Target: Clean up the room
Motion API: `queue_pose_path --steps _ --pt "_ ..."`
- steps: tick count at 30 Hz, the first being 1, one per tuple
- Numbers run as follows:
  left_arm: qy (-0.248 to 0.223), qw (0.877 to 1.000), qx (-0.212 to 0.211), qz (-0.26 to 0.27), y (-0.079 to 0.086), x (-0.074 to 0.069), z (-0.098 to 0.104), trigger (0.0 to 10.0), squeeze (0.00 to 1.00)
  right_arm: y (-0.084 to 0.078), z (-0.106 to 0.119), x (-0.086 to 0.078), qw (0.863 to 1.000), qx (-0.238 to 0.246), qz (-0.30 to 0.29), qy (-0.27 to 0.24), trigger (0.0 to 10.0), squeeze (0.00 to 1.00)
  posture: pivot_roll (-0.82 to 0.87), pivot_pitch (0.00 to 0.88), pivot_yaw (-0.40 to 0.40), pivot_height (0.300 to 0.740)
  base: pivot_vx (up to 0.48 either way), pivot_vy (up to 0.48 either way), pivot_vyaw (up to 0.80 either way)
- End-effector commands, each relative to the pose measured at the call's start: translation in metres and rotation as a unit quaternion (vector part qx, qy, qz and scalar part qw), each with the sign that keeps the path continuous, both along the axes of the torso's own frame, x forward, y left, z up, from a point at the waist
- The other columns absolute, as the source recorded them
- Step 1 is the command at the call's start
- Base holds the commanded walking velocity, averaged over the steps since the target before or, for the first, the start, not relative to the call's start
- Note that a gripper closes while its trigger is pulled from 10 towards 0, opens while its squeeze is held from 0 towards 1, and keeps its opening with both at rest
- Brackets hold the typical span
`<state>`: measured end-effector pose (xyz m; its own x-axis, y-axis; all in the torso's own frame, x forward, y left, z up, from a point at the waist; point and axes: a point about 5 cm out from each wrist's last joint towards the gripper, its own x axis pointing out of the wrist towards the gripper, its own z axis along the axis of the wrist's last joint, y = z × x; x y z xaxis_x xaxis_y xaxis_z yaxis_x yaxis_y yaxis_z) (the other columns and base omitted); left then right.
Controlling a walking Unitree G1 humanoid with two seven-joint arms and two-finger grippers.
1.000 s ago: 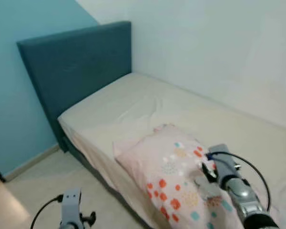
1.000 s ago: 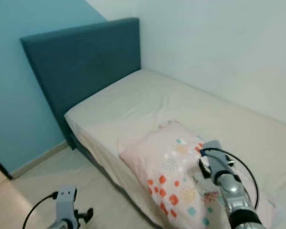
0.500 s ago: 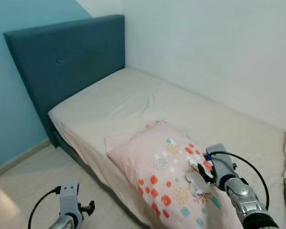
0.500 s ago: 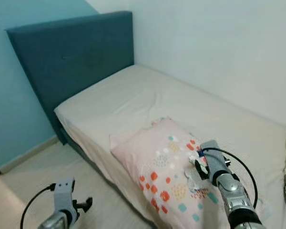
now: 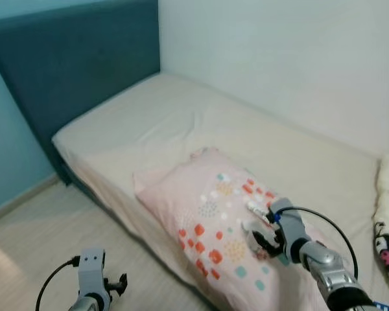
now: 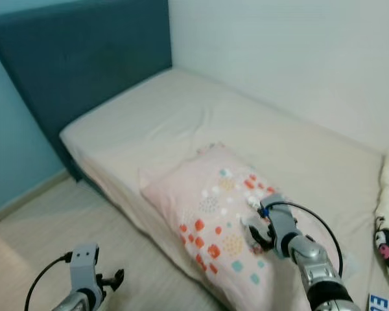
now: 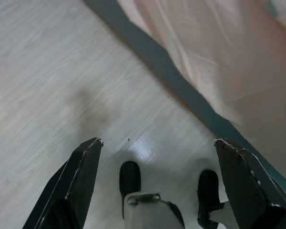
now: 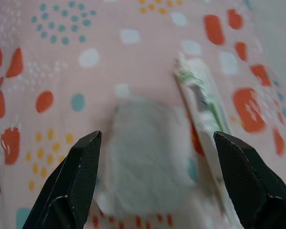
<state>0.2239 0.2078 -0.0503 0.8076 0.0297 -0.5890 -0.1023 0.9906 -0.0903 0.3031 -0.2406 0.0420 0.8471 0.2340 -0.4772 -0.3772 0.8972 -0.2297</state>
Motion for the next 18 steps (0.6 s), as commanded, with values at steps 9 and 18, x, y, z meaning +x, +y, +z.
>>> queue_pose_path --steps 9,18 --pt "-0.057 0.998 0.028 -0.024 0.025 0.0 0.014 10.0 0.0 -0.024 0.048 0.026 0.995 -0.067 0.002 -0.08 10.0 0.0 -0.01 0.328 -0.043 0.73 0.0 0.0 0.0" --pt "-0.084 0.995 0.034 -0.038 0.033 0.003 0.025 10.0 0.0 -0.04 0.05 0.026 0.997 -0.081 -0.005 -0.02 10.0 0.0 0.01 0.418 -0.031 0.73 0.0 0.0 0.0"
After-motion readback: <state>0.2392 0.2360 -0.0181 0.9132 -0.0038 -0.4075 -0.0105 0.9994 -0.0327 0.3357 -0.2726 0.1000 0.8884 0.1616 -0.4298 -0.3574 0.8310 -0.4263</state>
